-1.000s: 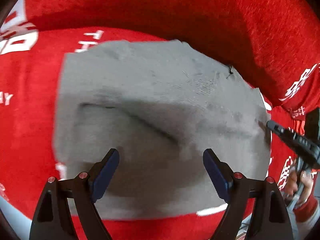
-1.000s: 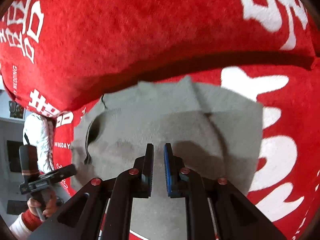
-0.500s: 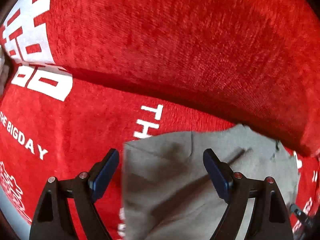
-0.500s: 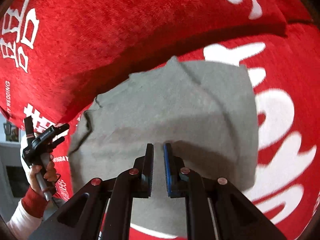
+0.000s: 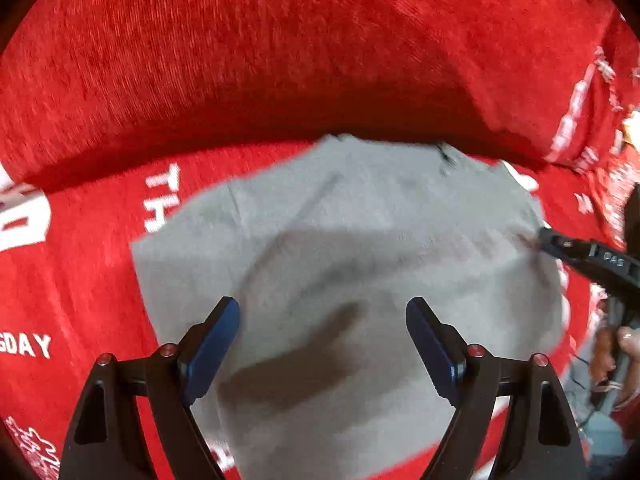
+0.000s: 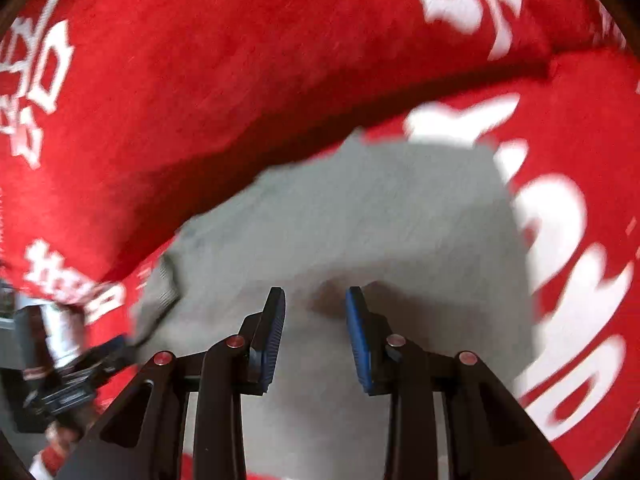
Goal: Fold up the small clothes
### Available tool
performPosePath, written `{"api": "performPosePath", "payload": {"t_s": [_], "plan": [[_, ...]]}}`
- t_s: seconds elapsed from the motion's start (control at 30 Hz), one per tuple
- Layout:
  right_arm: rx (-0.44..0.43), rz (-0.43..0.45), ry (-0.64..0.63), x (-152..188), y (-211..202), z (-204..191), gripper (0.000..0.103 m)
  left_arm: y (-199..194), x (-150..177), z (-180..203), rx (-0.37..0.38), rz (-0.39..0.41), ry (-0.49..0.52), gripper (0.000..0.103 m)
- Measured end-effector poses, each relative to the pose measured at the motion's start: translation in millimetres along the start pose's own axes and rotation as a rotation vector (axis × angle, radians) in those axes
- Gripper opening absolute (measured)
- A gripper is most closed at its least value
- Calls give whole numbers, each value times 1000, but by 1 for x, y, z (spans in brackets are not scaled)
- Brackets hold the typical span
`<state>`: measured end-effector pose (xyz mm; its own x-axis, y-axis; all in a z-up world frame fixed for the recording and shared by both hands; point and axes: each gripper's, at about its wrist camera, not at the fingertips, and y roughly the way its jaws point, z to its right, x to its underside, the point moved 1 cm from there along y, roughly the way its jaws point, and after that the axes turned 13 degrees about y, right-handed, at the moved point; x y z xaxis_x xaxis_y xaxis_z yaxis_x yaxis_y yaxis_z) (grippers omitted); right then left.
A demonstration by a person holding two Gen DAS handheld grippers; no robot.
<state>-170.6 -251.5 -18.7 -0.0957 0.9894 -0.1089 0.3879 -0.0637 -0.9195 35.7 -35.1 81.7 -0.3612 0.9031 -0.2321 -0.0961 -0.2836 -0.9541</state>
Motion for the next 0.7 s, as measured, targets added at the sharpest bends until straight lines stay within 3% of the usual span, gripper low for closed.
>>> {"api": "performPosePath", "payload": {"t_s": [0.07, 0.23, 0.27, 0.3, 0.33, 0.43, 0.53, 0.6, 0.7], "plan": [[33, 7, -15, -19, 6, 4, 52, 7, -8, -6, -38, 12, -33, 86], [119, -75, -89, -52, 43, 7, 57, 33, -23, -3, -189, -19, 38, 86], [130, -92, -94, -53, 46, 7, 50, 36, -25, -2, -223, -26, 43, 86], [132, -93, -109, -52, 46, 6, 38, 39, -26, -2, -238, -31, 34, 86], [108, -93, -131, -51, 42, 1, 9, 40, -27, -3, -251, -32, 14, 86], [40, -3, -243, -37, 4, -19, 9, 37, -27, -11, -278, -11, -56, 86], [4, 61, -300, -31, -28, -27, 9, 34, -30, -18, -321, -5, -61, 85], [23, 64, -292, -36, -23, -25, 9, 35, -33, -24, -355, -17, -59, 86], [62, 3, -182, -54, 13, -2, 10, 47, -53, -37, -417, -28, -102, 86]]}}
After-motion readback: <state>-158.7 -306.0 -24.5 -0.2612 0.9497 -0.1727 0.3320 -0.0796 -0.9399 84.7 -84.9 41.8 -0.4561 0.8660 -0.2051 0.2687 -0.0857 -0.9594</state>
